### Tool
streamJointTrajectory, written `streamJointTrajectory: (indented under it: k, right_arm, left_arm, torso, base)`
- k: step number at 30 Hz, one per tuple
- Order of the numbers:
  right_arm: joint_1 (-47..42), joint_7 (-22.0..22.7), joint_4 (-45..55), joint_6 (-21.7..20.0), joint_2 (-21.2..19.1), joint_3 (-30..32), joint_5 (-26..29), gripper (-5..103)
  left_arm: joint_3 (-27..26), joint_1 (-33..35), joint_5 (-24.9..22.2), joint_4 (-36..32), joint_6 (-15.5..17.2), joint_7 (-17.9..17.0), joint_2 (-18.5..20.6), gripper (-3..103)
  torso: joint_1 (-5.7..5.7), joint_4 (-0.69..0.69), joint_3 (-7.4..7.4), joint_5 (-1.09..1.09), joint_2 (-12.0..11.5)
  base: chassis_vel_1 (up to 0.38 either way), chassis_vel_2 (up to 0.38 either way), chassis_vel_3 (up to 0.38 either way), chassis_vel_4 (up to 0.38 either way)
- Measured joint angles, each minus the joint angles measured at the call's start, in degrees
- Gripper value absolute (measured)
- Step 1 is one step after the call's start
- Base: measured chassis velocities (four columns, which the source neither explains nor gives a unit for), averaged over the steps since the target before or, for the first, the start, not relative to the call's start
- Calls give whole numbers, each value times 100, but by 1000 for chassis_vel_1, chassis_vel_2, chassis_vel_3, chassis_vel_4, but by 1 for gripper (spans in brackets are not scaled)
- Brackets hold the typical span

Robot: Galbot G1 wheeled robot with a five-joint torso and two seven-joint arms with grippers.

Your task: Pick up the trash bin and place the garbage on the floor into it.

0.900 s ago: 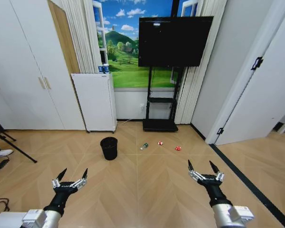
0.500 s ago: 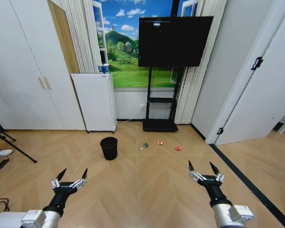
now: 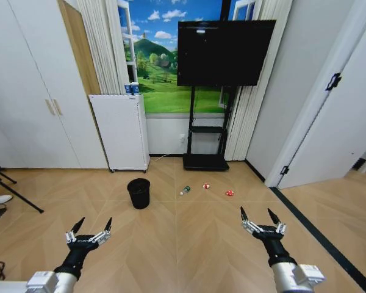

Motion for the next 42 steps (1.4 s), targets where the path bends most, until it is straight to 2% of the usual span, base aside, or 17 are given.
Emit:
streamJointTrajectory:
  k: [4,5,13,16,17,19,20,23,25,26,31,34,37,38,40,41,42]
  right_arm:
    - [-1,6,-4,4,1,3,-2,100]
    - [4,7,-14,5,1,3,-4,100]
    - [9,14,-29,12,-9,7,-4,100]
    - [15,21,-35,16,-13,11,0,100]
    - [18,23,-35,16,-14,10,1,100]
    - [23,24,-37,19,-15,11,2,100]
    - [23,24,-45,22,-15,10,1,100]
    - [23,26,-60,31,-15,10,-1,100]
    - [27,32,-62,32,-15,9,-1,100]
    - [28,37,-61,35,-14,9,-1,100]
    - [30,41,-75,52,-12,12,-3,100]
    - [32,41,-82,61,-12,12,-6,100]
    - [34,41,-90,96,-12,13,-18,100]
    - [39,38,-107,112,-14,12,-33,100]
    - [45,38,-123,135,-15,8,-42,100]
    - [62,31,-144,231,-18,5,-43,100]
    - [99,23,-186,421,-31,1,-75,100]
  left_arm:
    - [6,13,7,0,-1,0,-5,100]
    - [4,15,6,-1,-2,0,-5,100]
    - [10,15,14,11,-5,0,-13,100]
    - [30,11,27,22,-6,3,-20,100]
    - [27,10,28,21,-7,2,-20,100]
    - [26,9,28,24,-8,2,-20,100]
    - [20,7,28,34,-9,-1,-18,100]
    - [17,9,29,42,-16,4,-19,100]
    - [17,10,31,44,-17,3,-21,100]
    - [20,8,32,44,-17,0,-21,100]
    - [20,10,32,42,-17,8,-21,100]
    - [21,11,33,43,-17,8,-21,100]
    - [18,11,34,45,-17,11,-20,100]
    - [14,15,36,45,-17,9,-21,100]
    - [10,16,40,45,-19,9,-22,100]
    - [10,13,44,56,-19,9,-22,100]
    - [9,9,61,71,-20,1,-24,100]
  torso:
    - [2,-3,1,-2,0]
    - [0,-1,-1,5,1]
    - [1,-1,0,2,0]
    - [2,-3,0,-6,0]
    - [2,-1,0,5,0]
    - [2,1,0,3,0]
    - [2,-3,0,-7,0]
    - [2,-1,0,6,0]
    - [2,2,1,2,0]
    - [2,-4,0,-9,0]
    - [1,-2,-1,6,0]
    - [1,1,0,3,-1]
    - [2,-5,0,-10,0]
    - [1,0,0,2,-1]
    - [0,0,0,5,0]
    - [1,-4,0,-10,0]
    - [1,-1,0,7,0]
  base:
    - [-246,238,260,-241]
    - [-258,285,288,-277]
    - [-313,323,315,-313]
    - [-351,361,374,-372]
    - [-363,370,387,-357]
    - [-369,374,380,-357]
    - [-369,351,374,-365]
    - [-364,348,347,-362]
    - [-362,365,341,-351]
    - [-362,365,367,-335]
    - [-351,345,344,-363]
    - [-357,357,368,-345]
    - [-358,358,369,-337]
    - [-382,352,336,-385]
    - [-358,355,336,-362]
    - [-301,336,369,-338]
    - [-301,290,322,-309]
